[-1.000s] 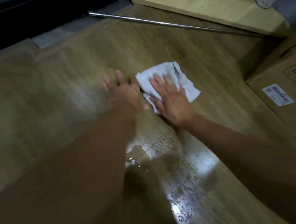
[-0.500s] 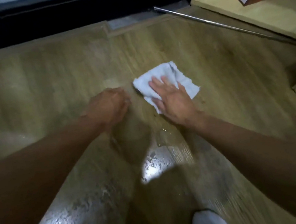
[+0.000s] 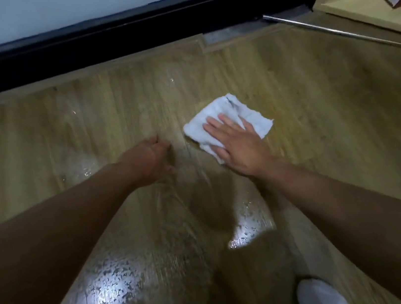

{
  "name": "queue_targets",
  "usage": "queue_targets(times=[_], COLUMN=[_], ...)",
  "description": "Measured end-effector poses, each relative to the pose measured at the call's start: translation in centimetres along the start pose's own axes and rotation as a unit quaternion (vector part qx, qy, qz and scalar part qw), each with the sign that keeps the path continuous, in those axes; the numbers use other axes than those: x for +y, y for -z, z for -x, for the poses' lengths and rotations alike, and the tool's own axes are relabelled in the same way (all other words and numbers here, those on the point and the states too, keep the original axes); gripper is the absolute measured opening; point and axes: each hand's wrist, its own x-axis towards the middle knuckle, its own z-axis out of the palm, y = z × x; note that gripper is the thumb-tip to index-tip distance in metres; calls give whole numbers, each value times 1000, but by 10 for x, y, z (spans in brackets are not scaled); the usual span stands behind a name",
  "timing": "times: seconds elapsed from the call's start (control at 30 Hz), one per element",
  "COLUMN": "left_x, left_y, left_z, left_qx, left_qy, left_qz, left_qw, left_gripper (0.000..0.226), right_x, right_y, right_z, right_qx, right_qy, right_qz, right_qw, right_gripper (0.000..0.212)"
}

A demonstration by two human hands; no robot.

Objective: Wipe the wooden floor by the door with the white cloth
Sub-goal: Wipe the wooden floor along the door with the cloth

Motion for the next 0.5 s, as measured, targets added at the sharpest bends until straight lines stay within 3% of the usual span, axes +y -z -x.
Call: queue_targets(times=[0.1,0.23,0.37,0.43,0.5], left_x=[-12,-24,-23,-22,-18], left_y=[-11,-28,-31,-31,-33], left_z=[5,13,16,19,21], left_qx=[-14,10,38,79,127], left_qy=[-9,-27,-37,-63,-53], left_qz=[-7,-16,15,33,57], left_qw=[1000,999,998,994,989], left_gripper=[82,90,91,84,62], right_x=[26,11,-41,-58,-59], right_y=[3,8,4,-5,-10], right_z=[1,-56,-59,-28,2], right_qx=[-4,-17,-75,-44,-16], right_qy=[16,-70,15,45,43], right_qz=[-5,26,30,24,-13], right_qw=[1000,997,997,998,999], right_gripper=[51,55,58,57,55])
